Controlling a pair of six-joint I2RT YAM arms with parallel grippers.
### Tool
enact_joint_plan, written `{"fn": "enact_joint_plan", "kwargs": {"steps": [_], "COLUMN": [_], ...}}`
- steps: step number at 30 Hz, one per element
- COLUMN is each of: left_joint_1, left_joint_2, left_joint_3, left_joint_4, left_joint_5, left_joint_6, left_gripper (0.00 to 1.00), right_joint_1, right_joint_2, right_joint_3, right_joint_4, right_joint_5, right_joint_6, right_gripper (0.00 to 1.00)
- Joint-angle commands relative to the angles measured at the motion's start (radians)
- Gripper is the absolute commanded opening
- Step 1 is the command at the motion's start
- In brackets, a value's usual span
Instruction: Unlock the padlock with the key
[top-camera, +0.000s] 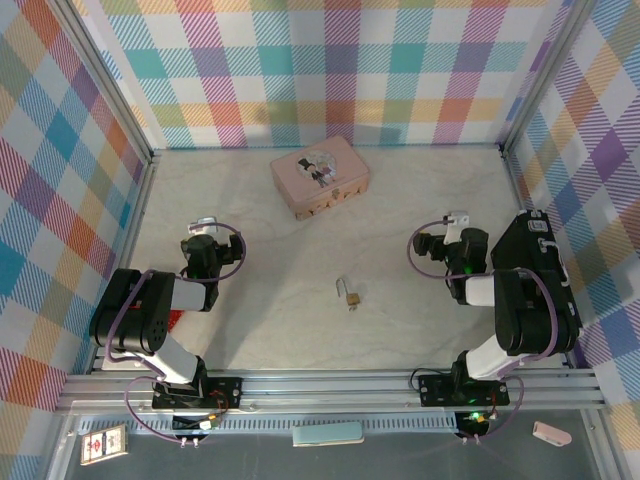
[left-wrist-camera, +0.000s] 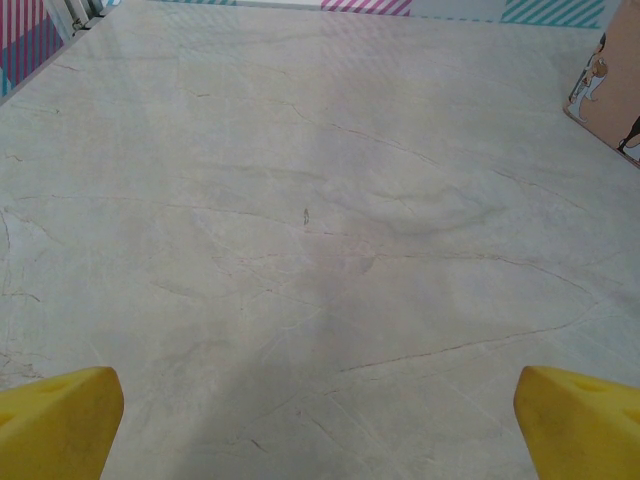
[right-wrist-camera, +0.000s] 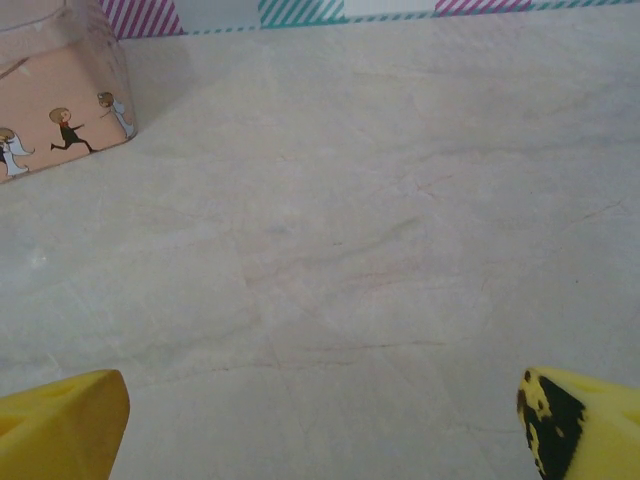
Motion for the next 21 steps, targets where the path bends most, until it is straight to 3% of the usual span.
{"fn": "enact_joint_plan", "kwargs": {"steps": [1, 21], "left_joint_1": [0.002, 0.002], "left_joint_2": [-0.003, -0.002], "left_joint_3": [0.011, 0.011], "left_joint_4": [0.012, 0.012], "left_joint_5": [0.016, 0.015], "left_joint_6": [-0.009, -0.011], "left_gripper": [1.0, 1.0], "right_joint_1": [0.003, 0.005], "right_joint_2": [-0.011, -0.01], "right_joint_3": [0.011, 0.023], "right_joint_4": [0.005, -0.016], "right_joint_5": [-0.011, -0.008], "right_joint_6": [0.018, 0.012], "right_gripper": [0.99, 0.99]}}
